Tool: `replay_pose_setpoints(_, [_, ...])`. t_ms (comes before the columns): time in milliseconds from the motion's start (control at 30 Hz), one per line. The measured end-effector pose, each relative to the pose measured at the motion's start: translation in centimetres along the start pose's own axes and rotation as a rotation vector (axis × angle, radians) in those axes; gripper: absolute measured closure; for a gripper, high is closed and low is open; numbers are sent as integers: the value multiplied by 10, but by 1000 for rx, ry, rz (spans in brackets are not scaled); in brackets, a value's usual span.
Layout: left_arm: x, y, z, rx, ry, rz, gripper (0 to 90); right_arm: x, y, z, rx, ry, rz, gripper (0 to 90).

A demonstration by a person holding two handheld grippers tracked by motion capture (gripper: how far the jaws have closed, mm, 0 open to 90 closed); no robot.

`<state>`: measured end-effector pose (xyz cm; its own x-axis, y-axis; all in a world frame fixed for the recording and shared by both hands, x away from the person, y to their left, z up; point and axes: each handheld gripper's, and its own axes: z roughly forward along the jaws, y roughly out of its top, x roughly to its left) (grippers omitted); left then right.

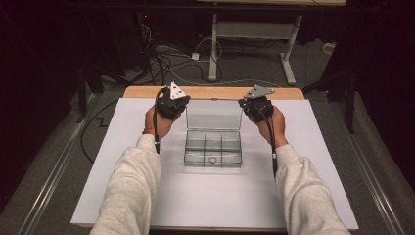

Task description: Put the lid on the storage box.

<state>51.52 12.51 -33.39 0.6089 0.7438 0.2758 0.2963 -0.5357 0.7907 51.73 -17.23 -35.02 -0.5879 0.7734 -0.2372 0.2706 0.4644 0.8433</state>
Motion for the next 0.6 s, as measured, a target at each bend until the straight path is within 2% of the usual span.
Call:
replay_pose_setpoints(400, [-5, -4, -9, -22, -3, 6, 871, 6, -2, -8, -26, -11, -1, 900])
replay_pose_setpoints(600, [-9, -7, -12, -28, 13, 5, 871, 9, -5, -10, -37, -20, -4, 900])
